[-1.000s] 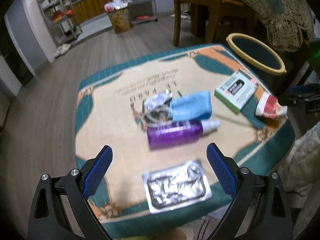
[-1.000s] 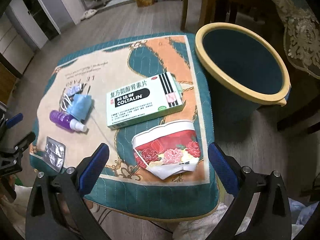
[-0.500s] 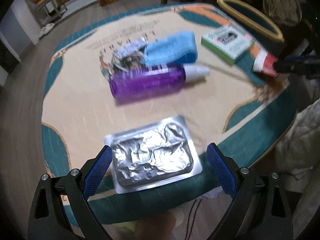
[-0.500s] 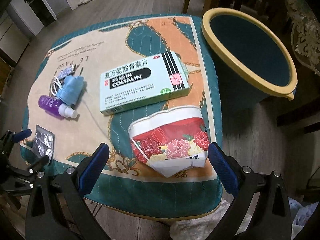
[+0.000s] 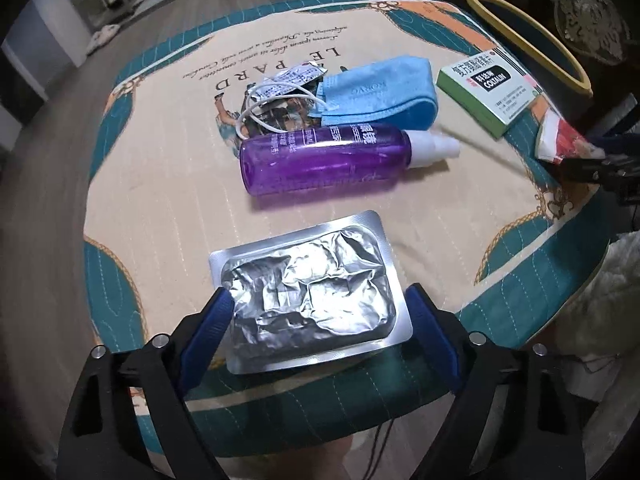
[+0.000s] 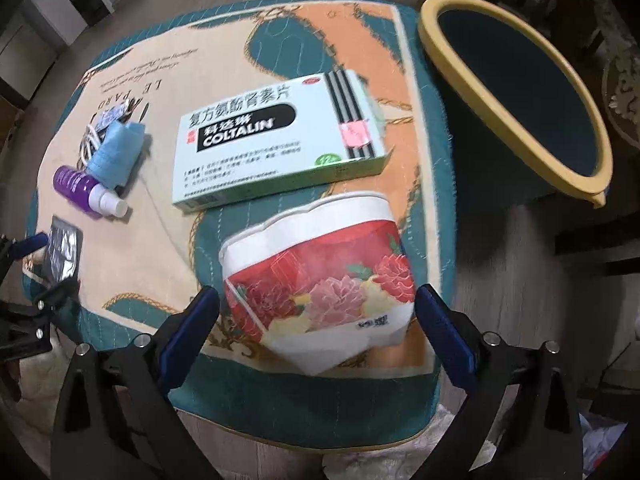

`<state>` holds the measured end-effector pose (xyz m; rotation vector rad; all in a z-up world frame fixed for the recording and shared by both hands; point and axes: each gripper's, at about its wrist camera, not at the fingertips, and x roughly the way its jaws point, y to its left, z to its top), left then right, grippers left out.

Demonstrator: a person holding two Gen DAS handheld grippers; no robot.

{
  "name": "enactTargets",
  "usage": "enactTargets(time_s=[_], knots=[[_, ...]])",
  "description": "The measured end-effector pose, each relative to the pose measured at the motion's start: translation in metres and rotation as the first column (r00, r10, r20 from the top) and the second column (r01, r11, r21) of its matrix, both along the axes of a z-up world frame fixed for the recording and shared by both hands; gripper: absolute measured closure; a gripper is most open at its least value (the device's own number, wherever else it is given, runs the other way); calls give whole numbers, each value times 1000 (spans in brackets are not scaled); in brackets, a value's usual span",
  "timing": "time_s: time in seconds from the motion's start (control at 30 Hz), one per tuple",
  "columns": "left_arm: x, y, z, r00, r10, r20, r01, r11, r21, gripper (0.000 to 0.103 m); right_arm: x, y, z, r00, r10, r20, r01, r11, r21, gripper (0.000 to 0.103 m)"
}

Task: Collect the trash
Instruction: 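Grasp the red floral paper cup with the right gripper while the left grasps the foil blister pack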

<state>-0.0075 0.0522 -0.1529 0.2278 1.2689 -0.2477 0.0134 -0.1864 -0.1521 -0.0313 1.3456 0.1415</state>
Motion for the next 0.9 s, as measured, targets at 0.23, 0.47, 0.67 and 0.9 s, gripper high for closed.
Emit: enactTargets(time_s=[0.23, 0.47, 0.67, 0.9], knots=[[2, -3, 13, 998, -39, 39, 40, 999, -19, 40, -6, 14, 21, 995, 67, 76, -71, 996, 51, 13], [5, 0, 27, 997, -26, 79, 28, 999, -33, 53, -5, 18, 40, 991, 49, 121, -70, 982, 175, 13], [20, 13, 36, 994, 21, 108, -15, 998, -54, 55, -6, 19, 45, 989, 53, 136, -77, 982, 174, 13], [24, 14, 38, 990, -11, 141, 9, 1000, 14, 30, -7, 21, 45, 988, 70, 138, -93, 982, 166, 13]])
